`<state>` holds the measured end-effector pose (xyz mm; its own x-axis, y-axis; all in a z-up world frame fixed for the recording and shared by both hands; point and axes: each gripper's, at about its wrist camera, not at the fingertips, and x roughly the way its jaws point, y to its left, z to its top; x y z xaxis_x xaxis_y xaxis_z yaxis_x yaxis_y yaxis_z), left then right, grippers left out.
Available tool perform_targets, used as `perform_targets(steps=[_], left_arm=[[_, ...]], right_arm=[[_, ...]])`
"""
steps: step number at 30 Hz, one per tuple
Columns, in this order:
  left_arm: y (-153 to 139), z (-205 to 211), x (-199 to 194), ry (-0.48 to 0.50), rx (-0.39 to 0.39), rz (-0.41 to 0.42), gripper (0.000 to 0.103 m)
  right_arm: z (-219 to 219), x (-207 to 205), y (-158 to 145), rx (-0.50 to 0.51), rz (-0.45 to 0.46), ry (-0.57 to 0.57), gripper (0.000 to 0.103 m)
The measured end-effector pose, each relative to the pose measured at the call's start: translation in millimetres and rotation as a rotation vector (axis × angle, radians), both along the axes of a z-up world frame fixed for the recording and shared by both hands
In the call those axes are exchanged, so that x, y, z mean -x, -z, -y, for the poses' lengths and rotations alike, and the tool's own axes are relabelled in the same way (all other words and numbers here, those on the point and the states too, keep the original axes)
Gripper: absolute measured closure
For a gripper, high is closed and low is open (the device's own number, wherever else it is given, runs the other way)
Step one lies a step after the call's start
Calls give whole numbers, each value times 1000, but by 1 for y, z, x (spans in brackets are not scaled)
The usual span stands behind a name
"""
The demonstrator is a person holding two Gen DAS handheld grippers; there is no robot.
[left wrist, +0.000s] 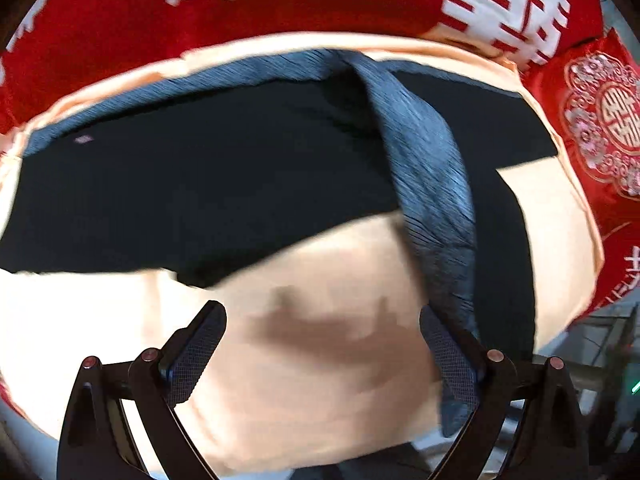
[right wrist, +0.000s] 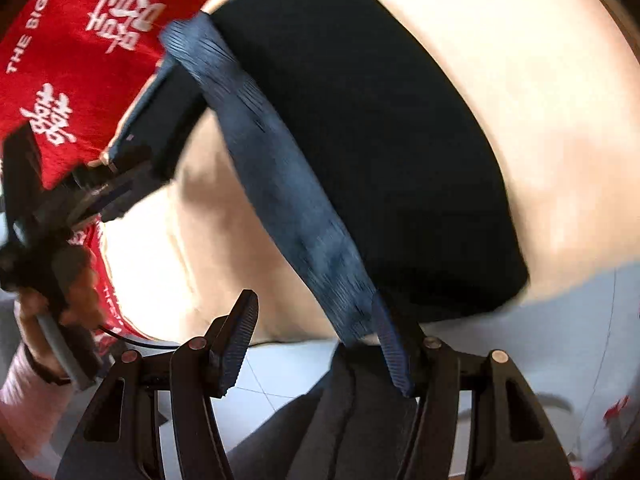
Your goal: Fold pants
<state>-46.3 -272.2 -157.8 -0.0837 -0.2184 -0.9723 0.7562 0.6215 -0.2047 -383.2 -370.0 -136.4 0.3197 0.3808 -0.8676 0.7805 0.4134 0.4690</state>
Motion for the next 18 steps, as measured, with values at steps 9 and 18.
perform_targets(steps=[9,18], left_arm=[[20,38,59,131,33,-33,5],[37,44,74,140,45,-93,5]], right_arm=[[-30,35,38,-13,52,149,40],[-40,22,38,-3,175,195,57]])
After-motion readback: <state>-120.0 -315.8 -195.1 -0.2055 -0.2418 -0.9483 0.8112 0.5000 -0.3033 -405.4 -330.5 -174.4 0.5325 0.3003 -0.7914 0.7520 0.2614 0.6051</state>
